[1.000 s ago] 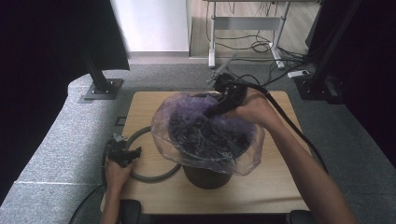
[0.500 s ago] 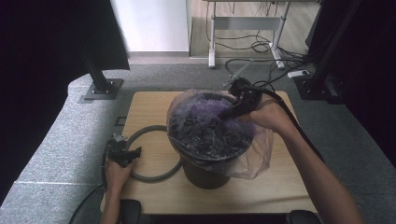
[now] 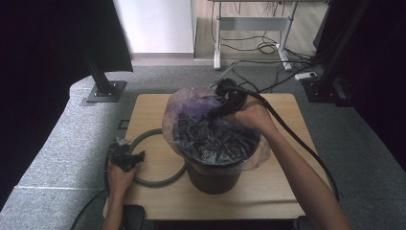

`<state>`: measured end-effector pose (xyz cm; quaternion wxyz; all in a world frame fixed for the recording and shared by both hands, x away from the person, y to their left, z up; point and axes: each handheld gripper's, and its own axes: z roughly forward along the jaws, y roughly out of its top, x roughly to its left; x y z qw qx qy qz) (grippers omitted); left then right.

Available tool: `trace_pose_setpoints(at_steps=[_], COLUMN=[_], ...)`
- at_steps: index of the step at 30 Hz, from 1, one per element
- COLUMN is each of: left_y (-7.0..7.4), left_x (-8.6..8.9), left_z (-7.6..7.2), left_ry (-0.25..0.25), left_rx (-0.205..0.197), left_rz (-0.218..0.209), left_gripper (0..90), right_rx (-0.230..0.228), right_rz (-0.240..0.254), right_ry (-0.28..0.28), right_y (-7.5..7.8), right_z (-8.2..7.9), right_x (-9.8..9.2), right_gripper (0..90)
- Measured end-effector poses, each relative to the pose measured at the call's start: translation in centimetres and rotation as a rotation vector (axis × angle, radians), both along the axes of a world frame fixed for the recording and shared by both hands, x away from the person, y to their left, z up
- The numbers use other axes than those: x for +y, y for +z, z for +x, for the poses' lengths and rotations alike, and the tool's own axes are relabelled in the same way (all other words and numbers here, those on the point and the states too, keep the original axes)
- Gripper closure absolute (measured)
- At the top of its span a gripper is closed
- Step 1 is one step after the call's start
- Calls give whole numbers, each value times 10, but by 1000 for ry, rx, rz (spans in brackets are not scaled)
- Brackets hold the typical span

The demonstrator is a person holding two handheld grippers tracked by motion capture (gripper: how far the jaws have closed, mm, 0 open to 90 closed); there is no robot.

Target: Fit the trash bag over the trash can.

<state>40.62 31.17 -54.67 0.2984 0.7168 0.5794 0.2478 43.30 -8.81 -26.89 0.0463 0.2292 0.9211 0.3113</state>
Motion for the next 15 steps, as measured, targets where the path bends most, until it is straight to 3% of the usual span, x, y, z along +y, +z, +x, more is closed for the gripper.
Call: trace_pose_setpoints(at_steps=[7,9,10,12,15], left_y=[0,0,0,0,0], left_x=[0,0,0,0,0], left_z=[0,0,0,0,0], left_ry=[0,0,0,0,0], left_rx=[0,0,0,0,0], left_rz=[0,0,0,0,0], left_gripper=[126,126,126,126,126], right_rx=[31,57,69,60,45], right_rz=[-58,-101,-113,-84,-11], right_ry=[27,43,46,54,79], right_y=[-18,-22,-22,-15,1], right_z=[-3,-5,-6,-8,-12], right_x=[0,-2,-5,-9,-19], right_gripper=[651,520,368,283,256])
